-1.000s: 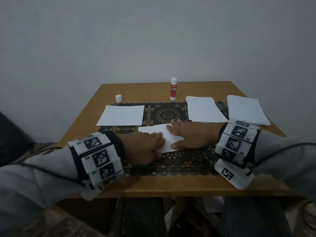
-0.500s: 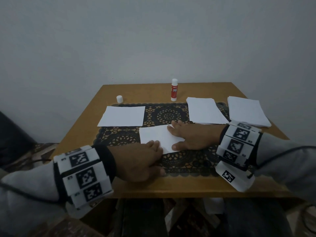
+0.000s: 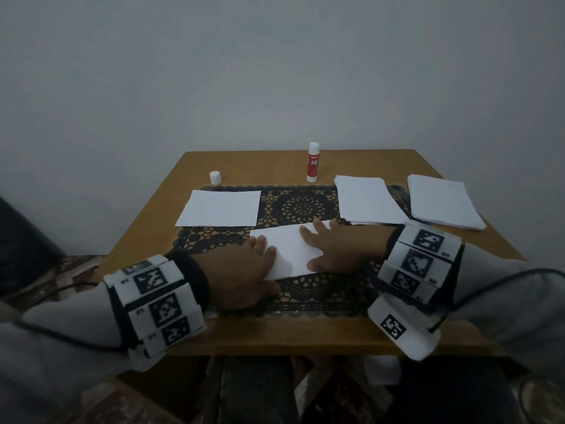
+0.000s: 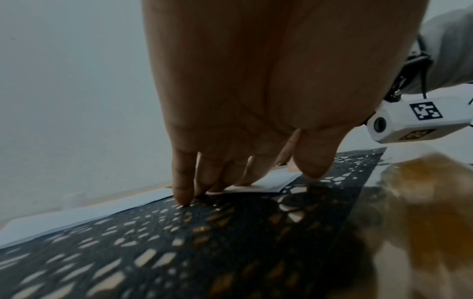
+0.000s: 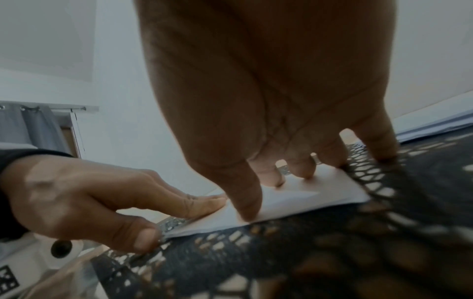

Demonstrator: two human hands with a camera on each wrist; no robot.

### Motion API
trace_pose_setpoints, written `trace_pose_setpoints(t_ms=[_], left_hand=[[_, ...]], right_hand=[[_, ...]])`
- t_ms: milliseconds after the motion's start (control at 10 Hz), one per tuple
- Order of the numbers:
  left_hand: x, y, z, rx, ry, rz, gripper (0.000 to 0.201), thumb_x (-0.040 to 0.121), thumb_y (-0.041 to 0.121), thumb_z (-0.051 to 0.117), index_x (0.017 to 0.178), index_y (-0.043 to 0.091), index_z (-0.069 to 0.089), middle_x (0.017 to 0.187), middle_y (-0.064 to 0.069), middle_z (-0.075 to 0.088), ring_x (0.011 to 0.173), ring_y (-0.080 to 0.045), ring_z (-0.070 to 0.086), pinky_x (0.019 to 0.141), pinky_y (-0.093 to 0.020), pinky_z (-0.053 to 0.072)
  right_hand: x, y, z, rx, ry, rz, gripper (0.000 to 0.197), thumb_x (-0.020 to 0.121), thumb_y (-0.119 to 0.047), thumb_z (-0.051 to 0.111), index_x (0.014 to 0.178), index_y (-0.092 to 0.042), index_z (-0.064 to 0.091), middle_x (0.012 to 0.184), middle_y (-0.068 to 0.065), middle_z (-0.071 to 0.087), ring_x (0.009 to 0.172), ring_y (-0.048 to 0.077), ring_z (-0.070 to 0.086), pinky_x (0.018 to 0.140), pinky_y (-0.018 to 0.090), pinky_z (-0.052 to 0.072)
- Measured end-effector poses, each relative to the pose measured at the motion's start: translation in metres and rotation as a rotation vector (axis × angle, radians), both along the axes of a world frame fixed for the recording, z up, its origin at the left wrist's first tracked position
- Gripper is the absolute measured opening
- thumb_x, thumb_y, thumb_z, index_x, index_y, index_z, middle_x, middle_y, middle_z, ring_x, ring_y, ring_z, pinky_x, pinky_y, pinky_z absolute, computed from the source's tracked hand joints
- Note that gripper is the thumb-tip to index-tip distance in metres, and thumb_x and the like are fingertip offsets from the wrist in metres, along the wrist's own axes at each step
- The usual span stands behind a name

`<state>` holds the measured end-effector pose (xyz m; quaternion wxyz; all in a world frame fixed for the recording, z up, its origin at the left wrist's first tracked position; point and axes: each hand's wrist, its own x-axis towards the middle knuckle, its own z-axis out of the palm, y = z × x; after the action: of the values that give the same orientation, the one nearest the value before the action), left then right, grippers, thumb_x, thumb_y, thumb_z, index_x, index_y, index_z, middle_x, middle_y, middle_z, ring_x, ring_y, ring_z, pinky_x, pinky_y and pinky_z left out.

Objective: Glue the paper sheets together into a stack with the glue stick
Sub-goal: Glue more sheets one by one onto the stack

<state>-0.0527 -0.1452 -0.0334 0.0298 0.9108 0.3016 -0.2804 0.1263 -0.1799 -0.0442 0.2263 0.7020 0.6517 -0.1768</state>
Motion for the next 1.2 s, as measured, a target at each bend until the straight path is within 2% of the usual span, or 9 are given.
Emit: trace_pose_setpoints(t_ms=[200,400,600,900,1000,1200], left_hand=[[0.0,-0.034,0.002,-0.049,-0.015,-0.169,0.078,0.097,0.056,0.023,0.152,0.006,-0.002,0.158,-0.014,-0.011,0.147,-0.024,-0.003,0.119,-0.036,0.013],[-0.003,-0.025,0.0,-0.084,-0.086,-0.162,0.067,0.1,0.051,0.024,0.153,0.014,0.005,0.16,-0.007,-0.001,0.148,-0.019,0.002,0.12,-0.039,0.016],[-0.003,-0.021,0.002,-0.051,-0.098,-0.169,0.065,0.1,0.05,0.027,0.153,0.016,0.01,0.16,-0.006,0.007,0.146,-0.021,0.014,0.118,-0.041,0.022],[-0.002,0.014,0.0,0.035,-0.048,0.025,0.07,0.1,0.05,0.028,0.152,0.012,0.002,0.16,-0.008,-0.001,0.147,-0.022,0.011,0.12,-0.037,0.017],[0.002,0.019,-0.001,0.041,-0.05,0.056,0.07,0.1,0.05,0.028,0.152,0.011,0.004,0.16,-0.009,0.001,0.147,-0.022,0.011,0.12,-0.036,0.016],[0.003,0.02,0.001,0.045,-0.068,0.052,0.07,0.099,0.052,0.03,0.152,0.012,0.012,0.16,-0.01,0.009,0.145,-0.024,0.021,0.118,-0.036,0.022]], right_hand=[[0.005,-0.005,0.001,0.019,0.049,0.001,0.076,0.1,-0.053,0.034,0.154,-0.024,-0.012,0.161,0.008,-0.016,0.149,0.034,-0.005,0.119,0.046,0.009],[0.004,-0.007,0.004,0.022,0.056,0.004,0.076,0.1,-0.052,0.034,0.154,-0.023,-0.011,0.162,0.008,-0.016,0.149,0.034,-0.004,0.119,0.045,0.01],[0.003,-0.007,0.004,0.026,0.056,-0.001,0.076,0.1,-0.051,0.035,0.155,-0.023,-0.01,0.162,0.008,-0.015,0.149,0.034,-0.003,0.119,0.043,0.011],[0.006,-0.007,0.002,0.04,0.078,0.006,0.076,0.1,-0.052,0.035,0.155,-0.023,-0.009,0.162,0.008,-0.015,0.149,0.034,-0.003,0.119,0.044,0.012],[0.006,-0.006,0.002,0.045,0.074,0.015,0.076,0.1,-0.053,0.035,0.155,-0.023,-0.009,0.162,0.009,-0.014,0.149,0.035,-0.002,0.119,0.044,0.013],[0.007,-0.006,0.0,0.053,0.074,0.013,0.077,0.099,-0.053,0.036,0.155,-0.023,-0.009,0.162,0.008,-0.013,0.149,0.034,-0.002,0.119,0.044,0.012]])
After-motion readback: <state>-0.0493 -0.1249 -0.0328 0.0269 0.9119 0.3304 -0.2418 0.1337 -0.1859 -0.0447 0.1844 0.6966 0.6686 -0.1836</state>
